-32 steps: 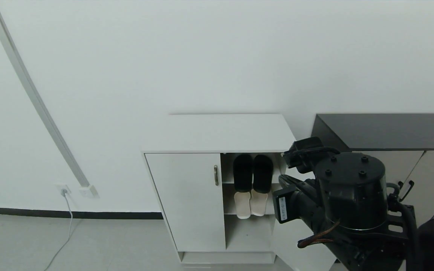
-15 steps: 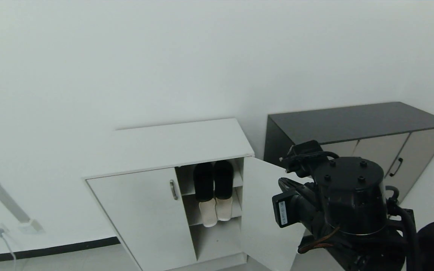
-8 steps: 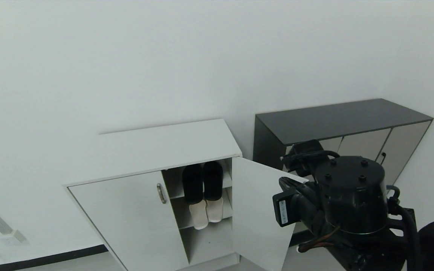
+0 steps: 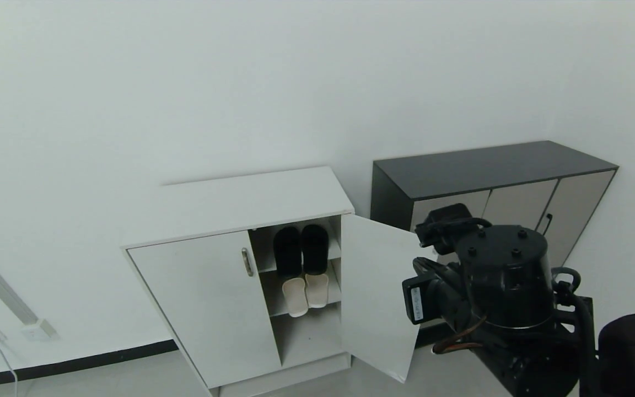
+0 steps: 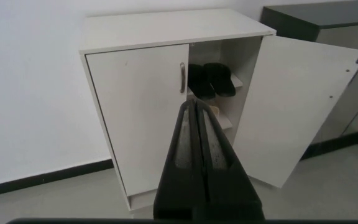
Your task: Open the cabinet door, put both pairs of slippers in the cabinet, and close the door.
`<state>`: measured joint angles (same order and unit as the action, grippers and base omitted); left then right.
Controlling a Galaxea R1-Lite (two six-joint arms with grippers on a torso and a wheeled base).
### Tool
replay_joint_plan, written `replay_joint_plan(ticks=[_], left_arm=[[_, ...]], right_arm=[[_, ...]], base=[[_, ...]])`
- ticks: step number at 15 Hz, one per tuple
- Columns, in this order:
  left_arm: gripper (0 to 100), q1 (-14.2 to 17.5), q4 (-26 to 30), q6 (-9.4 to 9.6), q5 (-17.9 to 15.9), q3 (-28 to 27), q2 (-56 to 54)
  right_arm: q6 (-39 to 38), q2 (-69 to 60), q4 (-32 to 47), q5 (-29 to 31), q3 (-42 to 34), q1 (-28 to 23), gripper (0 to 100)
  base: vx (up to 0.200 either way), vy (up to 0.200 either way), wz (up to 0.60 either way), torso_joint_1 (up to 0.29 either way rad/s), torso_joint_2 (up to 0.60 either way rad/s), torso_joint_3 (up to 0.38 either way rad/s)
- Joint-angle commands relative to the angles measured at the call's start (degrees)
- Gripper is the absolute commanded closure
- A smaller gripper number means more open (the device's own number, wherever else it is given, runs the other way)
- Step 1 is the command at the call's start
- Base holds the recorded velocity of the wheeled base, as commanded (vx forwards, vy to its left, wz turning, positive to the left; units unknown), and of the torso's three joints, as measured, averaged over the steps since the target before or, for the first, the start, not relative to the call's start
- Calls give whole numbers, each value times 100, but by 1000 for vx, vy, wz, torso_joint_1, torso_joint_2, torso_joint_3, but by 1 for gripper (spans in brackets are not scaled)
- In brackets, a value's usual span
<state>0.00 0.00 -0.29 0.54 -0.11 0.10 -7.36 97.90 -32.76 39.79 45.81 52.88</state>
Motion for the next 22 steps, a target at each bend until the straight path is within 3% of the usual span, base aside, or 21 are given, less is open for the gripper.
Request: replay_joint_plan(ticks=[1,3,7,22], left_arm=[[100,0,0,3,-1,2,-1],[100,0,0,3,-1,2,-1],[100,0,0,3,-1,2,-1],[100,0,0,3,-1,2,-1]], right_arm=[[-2,159,-38,-279,393,-586,100],[16,493,24,-912,965,-1439,100],[-55,1372,384,-1298,2090,-2388,100],[-336,3420,727,-1562,3918,-3065,100]], base=[[0,0,0,0,0,0],[0,0,0,0,0,0],[0,0,0,0,0,0],[0,0,0,0,0,0]])
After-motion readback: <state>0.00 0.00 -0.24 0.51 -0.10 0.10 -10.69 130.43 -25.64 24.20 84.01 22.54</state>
